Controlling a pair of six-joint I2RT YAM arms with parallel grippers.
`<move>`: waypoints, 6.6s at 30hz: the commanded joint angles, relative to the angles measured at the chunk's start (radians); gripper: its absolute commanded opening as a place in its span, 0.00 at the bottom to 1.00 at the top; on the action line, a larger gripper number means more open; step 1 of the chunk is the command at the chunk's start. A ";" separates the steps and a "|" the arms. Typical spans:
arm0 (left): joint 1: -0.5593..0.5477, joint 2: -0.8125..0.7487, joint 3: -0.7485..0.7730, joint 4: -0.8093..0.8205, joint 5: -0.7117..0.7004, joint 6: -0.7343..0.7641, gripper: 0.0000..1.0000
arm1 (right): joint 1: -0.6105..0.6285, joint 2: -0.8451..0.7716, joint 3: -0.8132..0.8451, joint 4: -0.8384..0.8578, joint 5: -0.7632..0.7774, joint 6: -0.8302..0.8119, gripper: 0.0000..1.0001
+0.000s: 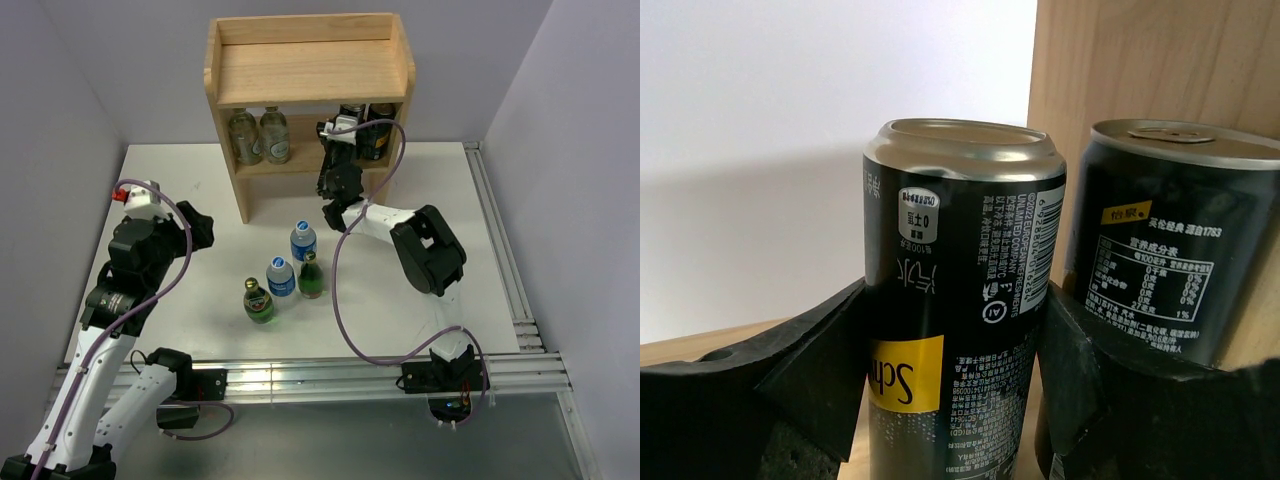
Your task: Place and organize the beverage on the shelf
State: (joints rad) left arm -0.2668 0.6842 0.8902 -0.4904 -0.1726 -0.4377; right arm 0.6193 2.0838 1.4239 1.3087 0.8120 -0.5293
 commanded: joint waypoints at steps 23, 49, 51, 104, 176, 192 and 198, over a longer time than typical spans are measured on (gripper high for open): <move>0.029 -0.028 -0.005 0.041 0.042 0.019 0.92 | 0.057 0.009 -0.026 0.136 0.104 -0.061 0.85; 0.051 -0.025 -0.005 0.046 0.048 0.020 0.92 | 0.125 -0.091 -0.209 0.247 0.200 -0.113 0.85; 0.051 -0.025 -0.005 0.046 0.047 0.019 0.92 | 0.134 -0.102 -0.232 0.262 0.214 -0.123 0.85; 0.052 -0.003 -0.005 0.044 0.050 0.021 0.92 | 0.709 -1.256 -0.781 -1.499 0.173 1.244 0.80; 0.051 0.018 -0.010 0.053 0.084 0.022 0.92 | 0.491 -0.235 -0.875 -0.298 0.098 0.913 0.14; 0.051 0.023 -0.010 0.053 0.078 0.024 0.92 | 0.689 -0.870 -0.824 -0.907 0.351 0.970 0.00; 0.051 0.020 -0.008 0.050 0.073 0.022 0.92 | 0.662 -0.984 -0.622 -0.919 0.331 0.698 0.00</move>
State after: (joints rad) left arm -0.2207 0.7170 0.8810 -0.4751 -0.1020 -0.4305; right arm 1.3025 1.1553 0.6624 0.3199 1.0794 0.3176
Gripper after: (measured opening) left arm 0.916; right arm 0.788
